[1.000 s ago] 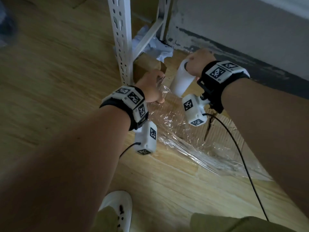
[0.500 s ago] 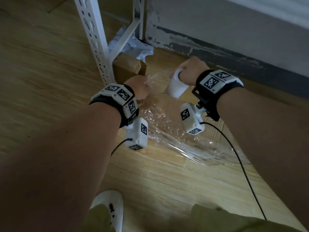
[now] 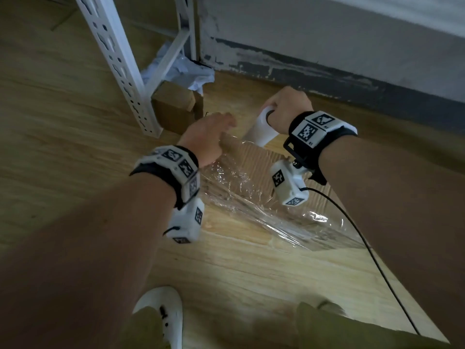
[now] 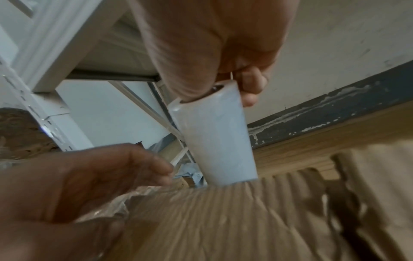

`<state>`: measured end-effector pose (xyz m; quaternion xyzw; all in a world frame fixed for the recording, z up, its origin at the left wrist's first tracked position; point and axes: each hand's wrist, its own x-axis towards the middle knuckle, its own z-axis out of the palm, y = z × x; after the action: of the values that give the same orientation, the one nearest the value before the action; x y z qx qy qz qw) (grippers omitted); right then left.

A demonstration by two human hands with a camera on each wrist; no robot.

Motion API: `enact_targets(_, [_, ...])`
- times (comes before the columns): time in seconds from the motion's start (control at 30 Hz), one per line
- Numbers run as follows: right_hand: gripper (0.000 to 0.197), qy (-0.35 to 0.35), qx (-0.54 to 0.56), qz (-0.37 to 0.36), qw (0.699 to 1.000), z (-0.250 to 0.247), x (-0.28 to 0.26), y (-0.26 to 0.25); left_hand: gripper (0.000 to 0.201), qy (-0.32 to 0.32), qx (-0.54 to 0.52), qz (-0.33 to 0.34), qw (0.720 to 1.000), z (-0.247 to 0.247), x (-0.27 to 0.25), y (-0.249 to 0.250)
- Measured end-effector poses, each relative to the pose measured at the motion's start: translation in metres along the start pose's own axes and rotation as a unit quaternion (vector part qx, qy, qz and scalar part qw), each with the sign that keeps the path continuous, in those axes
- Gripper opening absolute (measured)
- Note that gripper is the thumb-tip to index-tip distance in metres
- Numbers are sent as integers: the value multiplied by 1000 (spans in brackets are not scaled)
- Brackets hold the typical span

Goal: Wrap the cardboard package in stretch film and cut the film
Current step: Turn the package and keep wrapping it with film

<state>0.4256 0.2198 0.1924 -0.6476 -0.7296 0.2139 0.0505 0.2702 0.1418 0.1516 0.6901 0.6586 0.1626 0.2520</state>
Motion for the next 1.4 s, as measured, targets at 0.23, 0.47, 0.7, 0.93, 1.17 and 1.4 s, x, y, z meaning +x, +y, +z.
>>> enact_targets(0.23, [43, 6, -53, -30, 998, 1, -4, 8, 50, -117, 73, 22, 990, 17, 3, 28])
enact_targets(0.47, [35, -10, -46, 13, 999, -4, -2, 16, 145, -293, 257, 25, 921, 10, 14, 26])
enact_targets(0.7, [5, -91, 423, 145, 890, 8, 10, 16, 117, -157, 331, 55, 929, 33, 15, 23])
enact_targets(0.93, [43, -131, 319, 36, 938, 19, 17, 3, 116, -134, 313, 75, 937, 33, 17, 23])
enact_targets(1.17, [39, -182, 325, 58, 926, 17, 26, -1, 110, -140, 316, 82, 935, 31, 17, 21])
enact_targets(1.4, [19, -184, 147, 10, 972, 14, 24, -10, 101, -132, 324, 92, 932, 28, 17, 21])
